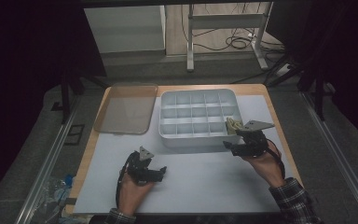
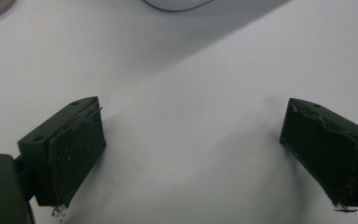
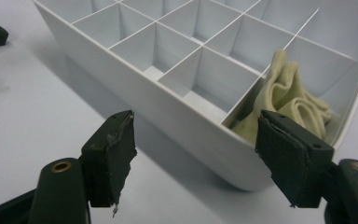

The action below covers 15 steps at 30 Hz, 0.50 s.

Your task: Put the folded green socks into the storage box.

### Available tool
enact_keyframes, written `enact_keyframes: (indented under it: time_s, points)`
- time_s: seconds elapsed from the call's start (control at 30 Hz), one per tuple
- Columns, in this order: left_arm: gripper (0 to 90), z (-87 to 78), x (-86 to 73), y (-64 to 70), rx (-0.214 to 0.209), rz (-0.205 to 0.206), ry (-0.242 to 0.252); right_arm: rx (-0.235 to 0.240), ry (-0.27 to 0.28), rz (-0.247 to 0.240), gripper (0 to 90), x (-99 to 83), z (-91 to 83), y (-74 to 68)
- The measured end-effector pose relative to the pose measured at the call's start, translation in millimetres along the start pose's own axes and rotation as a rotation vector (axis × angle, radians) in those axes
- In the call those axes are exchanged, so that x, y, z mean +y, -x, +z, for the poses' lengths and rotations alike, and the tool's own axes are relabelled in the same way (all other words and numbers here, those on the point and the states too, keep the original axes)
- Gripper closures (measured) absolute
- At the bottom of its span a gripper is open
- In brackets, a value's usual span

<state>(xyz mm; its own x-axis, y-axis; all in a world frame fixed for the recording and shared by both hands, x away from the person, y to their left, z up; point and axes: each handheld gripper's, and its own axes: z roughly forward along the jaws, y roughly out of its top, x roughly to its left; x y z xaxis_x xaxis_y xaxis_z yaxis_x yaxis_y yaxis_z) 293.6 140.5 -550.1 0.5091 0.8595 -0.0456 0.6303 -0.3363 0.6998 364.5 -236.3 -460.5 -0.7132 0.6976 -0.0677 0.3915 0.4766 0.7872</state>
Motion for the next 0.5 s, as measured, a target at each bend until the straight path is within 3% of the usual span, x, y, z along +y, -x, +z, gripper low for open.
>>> enact_keyframes:
  time_s: [0.5]
  points:
    - [6.0, 0.1, 0.0, 0.1, 0.001, -0.002, 0.002, 0.029, -0.013, 0.014, 25.2, -14.2, -14.3, -11.0]
